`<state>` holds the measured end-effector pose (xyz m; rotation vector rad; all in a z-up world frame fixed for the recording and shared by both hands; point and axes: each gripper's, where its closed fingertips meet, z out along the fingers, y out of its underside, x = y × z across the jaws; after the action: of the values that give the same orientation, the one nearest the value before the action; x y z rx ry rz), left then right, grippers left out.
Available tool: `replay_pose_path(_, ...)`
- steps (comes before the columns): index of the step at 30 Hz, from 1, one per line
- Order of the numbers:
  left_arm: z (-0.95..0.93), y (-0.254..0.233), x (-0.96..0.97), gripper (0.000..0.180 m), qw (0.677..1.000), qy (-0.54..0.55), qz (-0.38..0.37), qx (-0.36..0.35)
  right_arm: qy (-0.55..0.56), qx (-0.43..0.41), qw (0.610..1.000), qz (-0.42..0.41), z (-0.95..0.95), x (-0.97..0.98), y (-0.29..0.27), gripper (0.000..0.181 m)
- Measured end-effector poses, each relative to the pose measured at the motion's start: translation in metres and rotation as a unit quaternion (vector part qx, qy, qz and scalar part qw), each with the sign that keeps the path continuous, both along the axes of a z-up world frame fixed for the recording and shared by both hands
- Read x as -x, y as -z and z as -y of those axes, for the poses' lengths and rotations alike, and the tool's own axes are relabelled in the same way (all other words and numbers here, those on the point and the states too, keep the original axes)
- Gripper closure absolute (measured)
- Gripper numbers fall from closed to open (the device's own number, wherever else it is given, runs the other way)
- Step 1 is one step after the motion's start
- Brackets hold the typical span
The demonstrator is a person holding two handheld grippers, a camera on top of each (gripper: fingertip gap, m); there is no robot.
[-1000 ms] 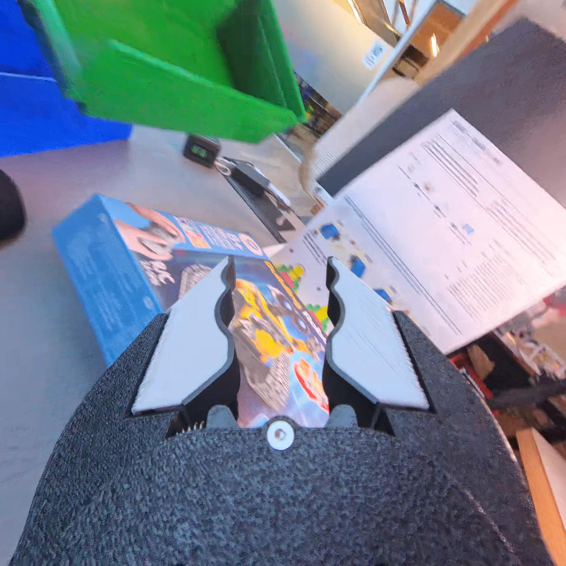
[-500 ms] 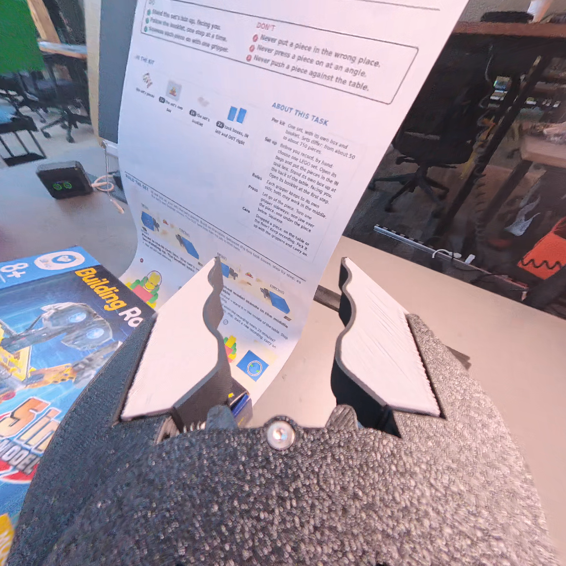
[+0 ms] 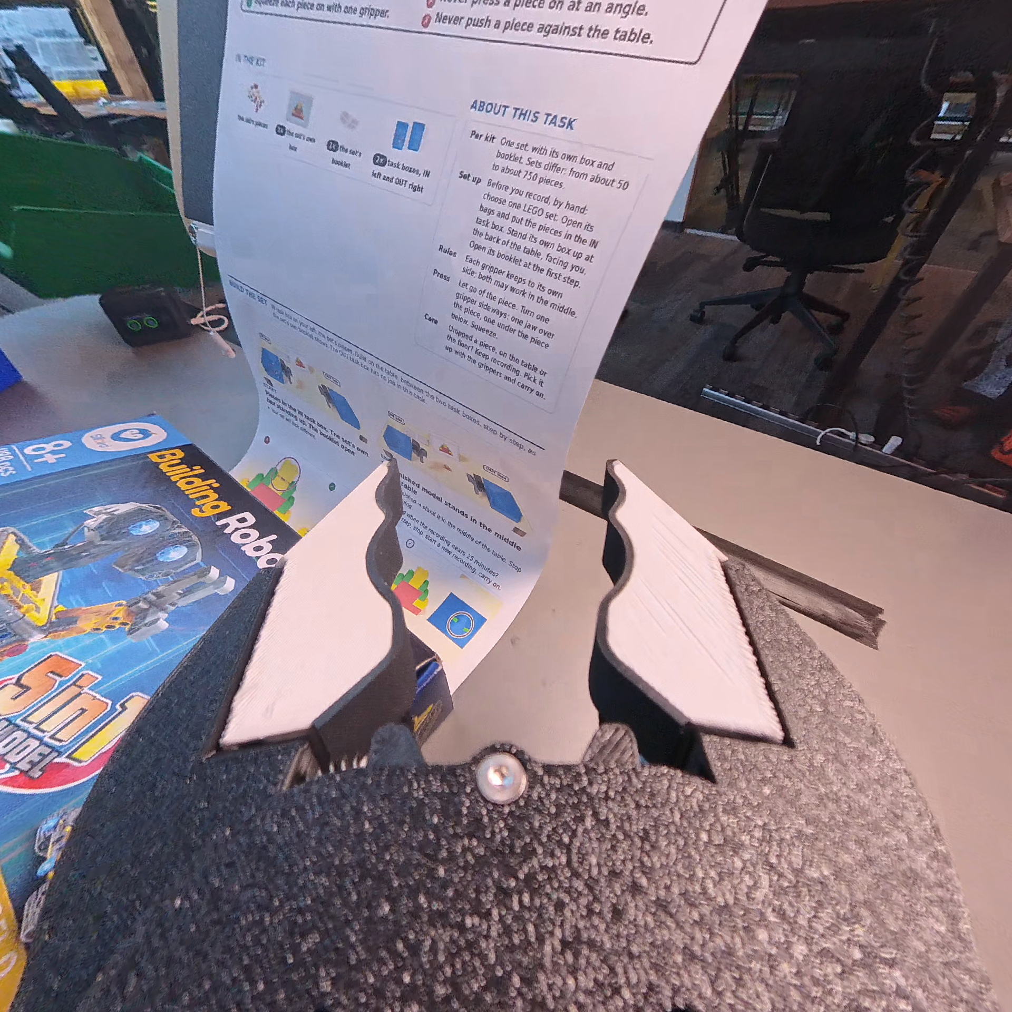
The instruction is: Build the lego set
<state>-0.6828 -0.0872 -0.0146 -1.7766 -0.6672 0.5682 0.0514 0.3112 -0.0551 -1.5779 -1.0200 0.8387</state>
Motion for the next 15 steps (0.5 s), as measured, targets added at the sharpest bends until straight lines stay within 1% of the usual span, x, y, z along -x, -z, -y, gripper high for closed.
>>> replay_pose_path(2,-0.003,0.010,0.006,0.178,1.000,0.004,0.022,-0.018,-0.001,0.006,1.000,-0.007,-0.001,-0.003,-0.002,0.109)
replay_pose_path(4,-0.003,0.028,0.009,0.178,0.998,0.008,0.062,-0.014,-0.004,0.009,1.000,-0.010,0.000,-0.004,-0.003,0.109)
replay_pose_path(7,0.001,0.051,0.009,0.175,0.997,0.012,0.066,0.043,-0.008,0.004,1.000,-0.011,0.002,-0.003,-0.004,0.109)
replay_pose_path(8,0.001,0.057,0.007,0.169,0.995,0.021,0.069,0.063,-0.009,0.002,1.000,-0.009,0.002,-0.002,-0.004,0.110)
replay_pose_path(9,0.000,0.062,0.003,0.158,0.994,0.031,0.081,0.073,-0.011,0.001,1.000,-0.006,0.002,-0.001,-0.003,0.110)
replay_pose_path(10,-0.002,0.062,-0.002,0.151,0.992,0.039,0.093,0.071,-0.011,0.000,1.000,-0.002,0.001,0.000,-0.002,0.110)
replay_pose_path(11,-0.002,0.058,-0.004,0.139,0.993,0.035,0.095,0.060,-0.013,0.001,1.000,0.000,0.000,0.001,-0.002,0.109)
replay_pose_path(12,0.000,0.047,-0.003,0.130,0.996,0.018,0.077,0.046,-0.014,0.002,1.000,-0.001,-0.001,0.003,-0.002,0.109)
replay_pose_path(14,-0.002,0.017,-0.010,0.113,0.999,-0.007,0.015,0.034,-0.015,0.007,1.000,-0.006,-0.006,0.005,-0.003,0.109)
replay_pose_path(15,-0.013,0.003,-0.022,0.109,0.999,0.005,-0.010,0.035,-0.016,0.010,1.000,-0.009,-0.009,0.007,-0.005,0.109)
